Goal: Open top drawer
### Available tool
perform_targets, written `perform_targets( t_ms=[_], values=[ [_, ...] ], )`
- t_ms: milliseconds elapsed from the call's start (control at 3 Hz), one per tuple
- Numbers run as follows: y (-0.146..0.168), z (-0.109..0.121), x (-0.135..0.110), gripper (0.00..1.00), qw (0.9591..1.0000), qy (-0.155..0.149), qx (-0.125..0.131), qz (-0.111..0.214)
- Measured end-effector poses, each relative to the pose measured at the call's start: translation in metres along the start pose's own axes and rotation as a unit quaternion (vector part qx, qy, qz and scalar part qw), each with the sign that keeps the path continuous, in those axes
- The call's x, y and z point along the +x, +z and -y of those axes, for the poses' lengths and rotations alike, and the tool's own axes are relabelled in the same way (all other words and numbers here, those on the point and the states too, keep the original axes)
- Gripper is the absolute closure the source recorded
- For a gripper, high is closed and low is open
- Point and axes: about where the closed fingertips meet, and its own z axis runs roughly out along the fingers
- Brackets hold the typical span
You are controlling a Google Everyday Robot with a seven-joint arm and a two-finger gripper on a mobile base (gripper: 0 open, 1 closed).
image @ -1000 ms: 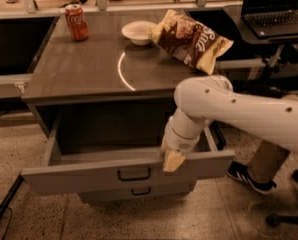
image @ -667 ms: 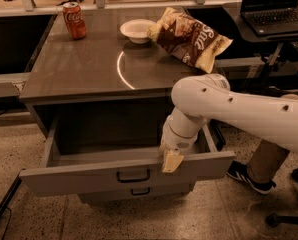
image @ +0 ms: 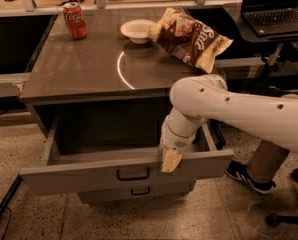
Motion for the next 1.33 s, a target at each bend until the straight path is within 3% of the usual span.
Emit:
perform_targets(
  t_ms=[1333],
  values=[
    [0.0016,0.0015,-0.0022,0.98,1.0000,0.002,0.000,0.002]
  ],
)
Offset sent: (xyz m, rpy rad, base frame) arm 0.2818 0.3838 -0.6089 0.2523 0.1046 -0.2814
